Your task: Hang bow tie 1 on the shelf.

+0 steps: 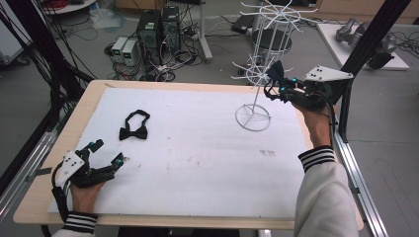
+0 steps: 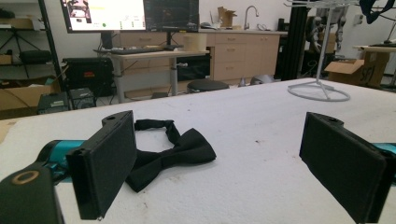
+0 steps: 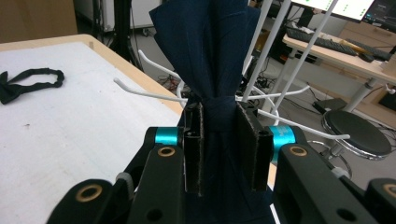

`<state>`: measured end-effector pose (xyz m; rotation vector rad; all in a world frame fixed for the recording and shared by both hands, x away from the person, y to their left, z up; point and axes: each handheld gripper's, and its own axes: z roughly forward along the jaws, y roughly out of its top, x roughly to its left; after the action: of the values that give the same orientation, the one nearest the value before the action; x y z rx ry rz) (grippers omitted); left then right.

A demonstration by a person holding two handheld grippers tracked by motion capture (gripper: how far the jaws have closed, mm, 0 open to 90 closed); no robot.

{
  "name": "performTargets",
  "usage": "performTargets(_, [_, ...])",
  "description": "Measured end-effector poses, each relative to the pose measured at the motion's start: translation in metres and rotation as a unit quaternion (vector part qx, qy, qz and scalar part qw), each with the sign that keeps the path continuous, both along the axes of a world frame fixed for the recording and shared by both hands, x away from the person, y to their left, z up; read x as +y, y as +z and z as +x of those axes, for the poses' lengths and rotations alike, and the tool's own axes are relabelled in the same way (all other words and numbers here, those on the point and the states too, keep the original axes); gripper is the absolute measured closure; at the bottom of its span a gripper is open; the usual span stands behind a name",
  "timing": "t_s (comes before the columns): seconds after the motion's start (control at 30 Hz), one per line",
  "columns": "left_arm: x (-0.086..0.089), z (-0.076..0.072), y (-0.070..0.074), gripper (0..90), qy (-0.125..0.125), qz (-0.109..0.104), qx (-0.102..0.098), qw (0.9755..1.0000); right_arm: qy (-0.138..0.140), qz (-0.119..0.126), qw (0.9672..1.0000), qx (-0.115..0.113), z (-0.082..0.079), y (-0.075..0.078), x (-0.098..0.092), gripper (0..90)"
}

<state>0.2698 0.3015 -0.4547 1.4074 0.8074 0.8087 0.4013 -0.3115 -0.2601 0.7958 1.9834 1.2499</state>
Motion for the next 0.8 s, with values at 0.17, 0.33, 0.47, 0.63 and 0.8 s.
performTargets(0.17, [0.0001,0.0,0.0,11.5,0.0,0.0,0.0,1.0,-0.006,0.005,1.0,0.002,0.0,-0.0002,-0.0006,72.8])
performTargets(0.33, [0.0,0.0,0.0,11.4,0.0,0.0,0.0,1.0,-0.012,0.006,0.9999,0.002,-0.0012,0.0001,-0.0018,68.7])
performTargets(0.47, [-0.0001,0.0,0.0,11.4,0.0,0.0,0.0,1.0,-0.019,0.009,0.9998,-0.005,-0.0021,0.0011,-0.0033,65.0])
performTargets(0.63, [-0.0002,-0.0001,0.0,11.4,0.001,0.0,-0.001,1.0,-0.029,0.015,0.9994,-0.011,-0.0042,0.002,-0.0034,54.7])
performTargets(0.8, [-0.0002,0.0,0.0,11.4,0.0,0.001,-0.001,1.0,-0.056,0.028,0.998,-0.011,-0.0077,0.003,-0.001,27.1])
